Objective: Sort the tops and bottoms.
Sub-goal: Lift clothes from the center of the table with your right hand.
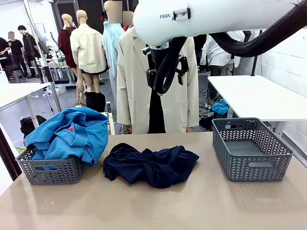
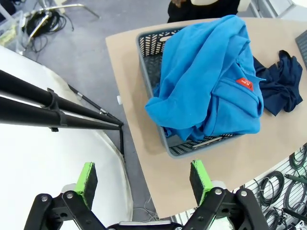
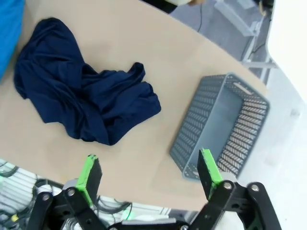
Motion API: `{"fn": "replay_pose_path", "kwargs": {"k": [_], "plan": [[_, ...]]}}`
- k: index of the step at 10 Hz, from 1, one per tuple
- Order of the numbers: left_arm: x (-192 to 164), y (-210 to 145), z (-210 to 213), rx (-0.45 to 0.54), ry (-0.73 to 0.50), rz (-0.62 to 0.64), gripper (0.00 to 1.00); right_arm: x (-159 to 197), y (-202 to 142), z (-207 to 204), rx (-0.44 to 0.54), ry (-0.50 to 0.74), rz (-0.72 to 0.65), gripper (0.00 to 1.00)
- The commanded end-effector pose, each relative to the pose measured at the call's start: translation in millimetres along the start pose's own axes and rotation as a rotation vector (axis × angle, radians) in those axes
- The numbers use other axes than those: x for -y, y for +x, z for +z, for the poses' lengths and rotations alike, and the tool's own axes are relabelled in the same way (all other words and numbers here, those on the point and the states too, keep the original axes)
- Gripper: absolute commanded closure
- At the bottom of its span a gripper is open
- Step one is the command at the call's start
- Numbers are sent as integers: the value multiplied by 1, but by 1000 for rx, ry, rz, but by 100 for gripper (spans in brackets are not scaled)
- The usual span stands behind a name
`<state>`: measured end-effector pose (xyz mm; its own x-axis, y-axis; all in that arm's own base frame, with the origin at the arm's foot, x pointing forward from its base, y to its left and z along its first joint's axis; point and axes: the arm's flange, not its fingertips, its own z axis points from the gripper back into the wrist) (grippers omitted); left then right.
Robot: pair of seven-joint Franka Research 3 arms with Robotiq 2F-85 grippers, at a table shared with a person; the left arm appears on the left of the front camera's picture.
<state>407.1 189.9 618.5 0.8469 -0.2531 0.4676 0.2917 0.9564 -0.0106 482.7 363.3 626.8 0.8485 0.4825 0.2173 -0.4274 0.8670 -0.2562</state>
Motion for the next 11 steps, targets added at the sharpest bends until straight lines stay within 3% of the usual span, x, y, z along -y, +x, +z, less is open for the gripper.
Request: {"fn": "replay_pose_path", "kwargs": {"k": [1, 4, 7, 9, 11], "plan": [[-1, 1, 1, -1, 4, 2, 0, -8, 8, -42, 57, 89, 73, 0], [-1, 1, 1, -1, 4, 2, 0, -44, -1, -124, -11, 192, 170, 0], [-1, 1, 1, -1, 4, 2, 0, -61, -11, -179, -28, 224, 224, 0], [-1, 1, 1, -1, 4, 2, 0, -76, -21, -205, -139, 282, 275, 0], [-1, 1, 1, -1, 4, 2, 0, -92, -30, -234, -177, 325, 321, 0]]}}
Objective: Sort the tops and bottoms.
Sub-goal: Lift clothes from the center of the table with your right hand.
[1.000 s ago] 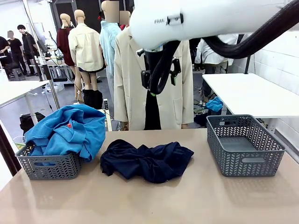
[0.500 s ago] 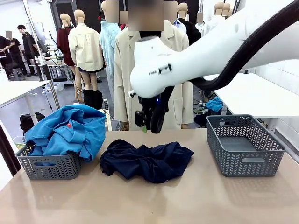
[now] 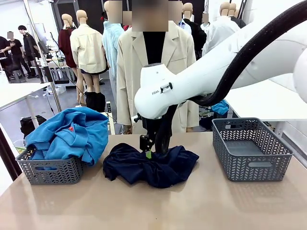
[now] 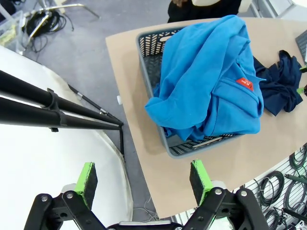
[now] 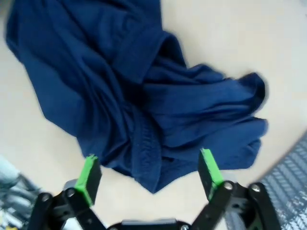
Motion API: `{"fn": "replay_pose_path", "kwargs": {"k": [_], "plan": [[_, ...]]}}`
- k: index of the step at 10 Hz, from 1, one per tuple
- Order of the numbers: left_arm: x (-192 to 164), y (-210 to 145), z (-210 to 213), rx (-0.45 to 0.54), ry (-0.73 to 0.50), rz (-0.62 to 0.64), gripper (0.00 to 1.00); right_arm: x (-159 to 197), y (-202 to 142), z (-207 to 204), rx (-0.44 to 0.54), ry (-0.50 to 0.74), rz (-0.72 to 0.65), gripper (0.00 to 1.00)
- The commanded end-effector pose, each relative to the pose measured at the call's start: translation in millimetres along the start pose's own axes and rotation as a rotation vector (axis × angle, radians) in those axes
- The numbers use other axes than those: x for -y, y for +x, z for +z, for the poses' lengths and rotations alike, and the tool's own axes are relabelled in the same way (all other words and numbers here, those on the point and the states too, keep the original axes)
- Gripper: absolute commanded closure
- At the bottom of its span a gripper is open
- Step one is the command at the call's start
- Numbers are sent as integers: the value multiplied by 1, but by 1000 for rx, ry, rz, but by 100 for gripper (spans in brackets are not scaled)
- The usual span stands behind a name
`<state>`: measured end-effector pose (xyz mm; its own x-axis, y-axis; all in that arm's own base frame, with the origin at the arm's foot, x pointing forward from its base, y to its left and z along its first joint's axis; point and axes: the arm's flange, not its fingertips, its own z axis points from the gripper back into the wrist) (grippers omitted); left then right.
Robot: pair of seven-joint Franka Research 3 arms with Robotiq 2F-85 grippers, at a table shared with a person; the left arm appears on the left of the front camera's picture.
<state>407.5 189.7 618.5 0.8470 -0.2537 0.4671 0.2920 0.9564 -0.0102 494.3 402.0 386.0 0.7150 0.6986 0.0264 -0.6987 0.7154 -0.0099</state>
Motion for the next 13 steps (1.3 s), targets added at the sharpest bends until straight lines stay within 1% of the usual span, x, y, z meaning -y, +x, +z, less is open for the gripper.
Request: {"fn": "replay_pose_path", "kwargs": {"k": [1, 2, 3, 4, 5, 6, 7, 12, 13], "plan": [[-1, 1, 2, 0, 4, 2, 0, -6, -7, -26, -33, 9, 59, 0], [-1, 1, 2, 0, 4, 2, 0, -4, -6, -45, -5, -90, 40, 0], [-1, 1, 2, 0, 4, 2, 0, -2, -2, -59, -7, -142, -3, 0], [-1, 1, 2, 0, 4, 2, 0, -1, 3, -69, -15, -158, -37, 0], [-1, 1, 2, 0, 4, 2, 0, 1, 5, -73, -24, -158, -39, 0], [-1, 1, 2, 0, 4, 2, 0, 4, 5, -74, -5, -124, -29, 0], [-1, 1, 2, 0, 4, 2, 0, 4, 3, -71, 6, -100, 13, 4], [-1, 1, 2, 0, 4, 2, 0, 2, -1, -54, -25, -106, 33, 97], [-1, 1, 2, 0, 4, 2, 0, 1, 1, -52, -40, -113, 31, 100]]}}
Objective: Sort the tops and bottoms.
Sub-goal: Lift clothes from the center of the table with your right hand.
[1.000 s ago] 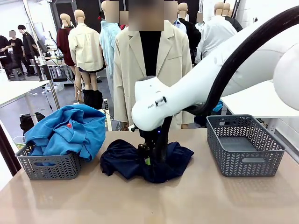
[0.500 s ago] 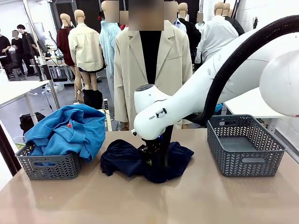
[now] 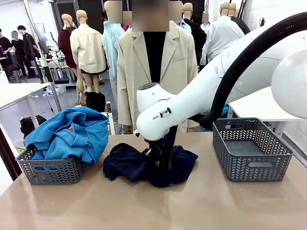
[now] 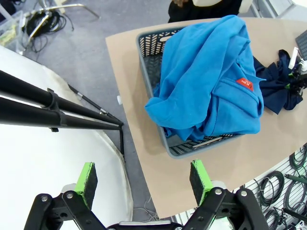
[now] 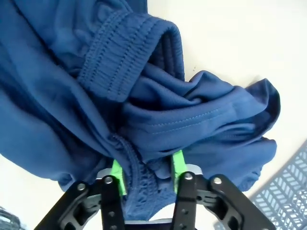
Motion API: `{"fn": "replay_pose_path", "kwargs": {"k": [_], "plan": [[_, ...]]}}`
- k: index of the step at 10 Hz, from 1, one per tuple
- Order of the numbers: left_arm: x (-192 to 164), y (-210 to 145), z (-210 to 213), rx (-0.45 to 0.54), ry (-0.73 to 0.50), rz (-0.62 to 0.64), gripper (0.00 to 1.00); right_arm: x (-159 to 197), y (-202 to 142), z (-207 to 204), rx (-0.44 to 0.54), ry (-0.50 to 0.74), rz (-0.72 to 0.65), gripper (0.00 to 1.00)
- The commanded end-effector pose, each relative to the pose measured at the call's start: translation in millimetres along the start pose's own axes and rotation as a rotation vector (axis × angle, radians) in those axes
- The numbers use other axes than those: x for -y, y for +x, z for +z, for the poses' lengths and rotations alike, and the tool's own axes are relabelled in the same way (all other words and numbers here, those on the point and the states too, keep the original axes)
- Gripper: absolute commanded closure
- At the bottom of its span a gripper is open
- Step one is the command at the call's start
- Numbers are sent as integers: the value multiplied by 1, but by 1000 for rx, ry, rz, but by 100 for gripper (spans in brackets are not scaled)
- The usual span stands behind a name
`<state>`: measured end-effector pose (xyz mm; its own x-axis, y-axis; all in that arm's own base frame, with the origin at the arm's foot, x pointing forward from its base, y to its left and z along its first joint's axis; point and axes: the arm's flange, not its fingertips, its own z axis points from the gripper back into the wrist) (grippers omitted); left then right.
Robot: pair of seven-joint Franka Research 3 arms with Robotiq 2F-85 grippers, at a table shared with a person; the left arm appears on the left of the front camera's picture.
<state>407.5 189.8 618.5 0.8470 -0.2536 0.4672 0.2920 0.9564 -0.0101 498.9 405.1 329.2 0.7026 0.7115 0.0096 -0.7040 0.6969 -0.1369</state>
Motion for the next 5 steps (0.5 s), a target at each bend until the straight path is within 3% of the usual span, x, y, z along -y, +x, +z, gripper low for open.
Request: {"fn": "replay_pose_path", "kwargs": {"k": [1, 5], "plan": [[-1, 1, 2, 0, 4, 2, 0, 4, -2, 5, -25, 24, 15, 100], [-1, 1, 2, 0, 4, 2, 0, 7, 0, 11, -42, 34, 36, 100]]}}
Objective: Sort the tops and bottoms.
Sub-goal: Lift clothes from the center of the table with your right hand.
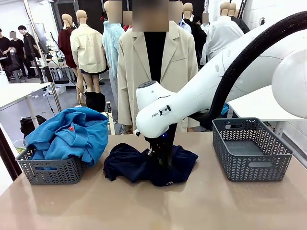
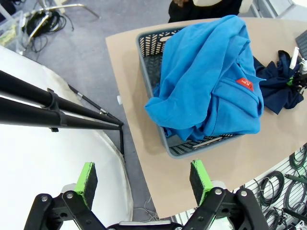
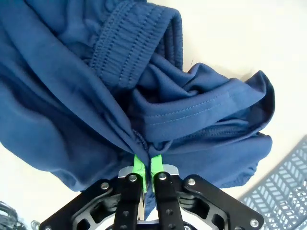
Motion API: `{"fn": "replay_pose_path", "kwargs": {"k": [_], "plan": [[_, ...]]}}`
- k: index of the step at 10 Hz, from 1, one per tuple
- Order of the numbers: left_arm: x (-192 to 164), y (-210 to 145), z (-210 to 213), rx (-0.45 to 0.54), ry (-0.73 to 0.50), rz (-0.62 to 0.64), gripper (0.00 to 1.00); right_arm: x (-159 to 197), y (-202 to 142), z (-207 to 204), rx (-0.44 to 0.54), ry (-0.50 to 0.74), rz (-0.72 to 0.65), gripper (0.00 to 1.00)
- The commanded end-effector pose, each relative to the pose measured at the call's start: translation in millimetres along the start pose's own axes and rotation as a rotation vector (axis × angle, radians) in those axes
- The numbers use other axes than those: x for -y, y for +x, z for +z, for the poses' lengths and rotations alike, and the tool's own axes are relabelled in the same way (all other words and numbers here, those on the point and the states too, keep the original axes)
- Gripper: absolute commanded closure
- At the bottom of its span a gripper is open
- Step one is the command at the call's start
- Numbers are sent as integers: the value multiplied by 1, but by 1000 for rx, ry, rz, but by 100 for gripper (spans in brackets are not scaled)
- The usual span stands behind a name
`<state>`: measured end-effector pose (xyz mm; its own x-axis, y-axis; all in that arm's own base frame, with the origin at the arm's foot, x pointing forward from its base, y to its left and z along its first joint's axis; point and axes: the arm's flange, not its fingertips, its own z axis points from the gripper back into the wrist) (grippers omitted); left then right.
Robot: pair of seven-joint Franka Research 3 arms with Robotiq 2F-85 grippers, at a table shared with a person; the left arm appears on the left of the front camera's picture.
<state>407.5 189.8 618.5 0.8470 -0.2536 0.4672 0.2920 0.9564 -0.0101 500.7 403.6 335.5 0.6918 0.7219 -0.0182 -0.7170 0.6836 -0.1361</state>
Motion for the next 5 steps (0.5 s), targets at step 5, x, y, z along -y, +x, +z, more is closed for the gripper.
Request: {"fn": "replay_pose_path", "kwargs": {"k": [5], "plan": [[-1, 1, 2, 0, 4, 2, 0, 34, -33, 122, 35, -90, 55, 100]]}}
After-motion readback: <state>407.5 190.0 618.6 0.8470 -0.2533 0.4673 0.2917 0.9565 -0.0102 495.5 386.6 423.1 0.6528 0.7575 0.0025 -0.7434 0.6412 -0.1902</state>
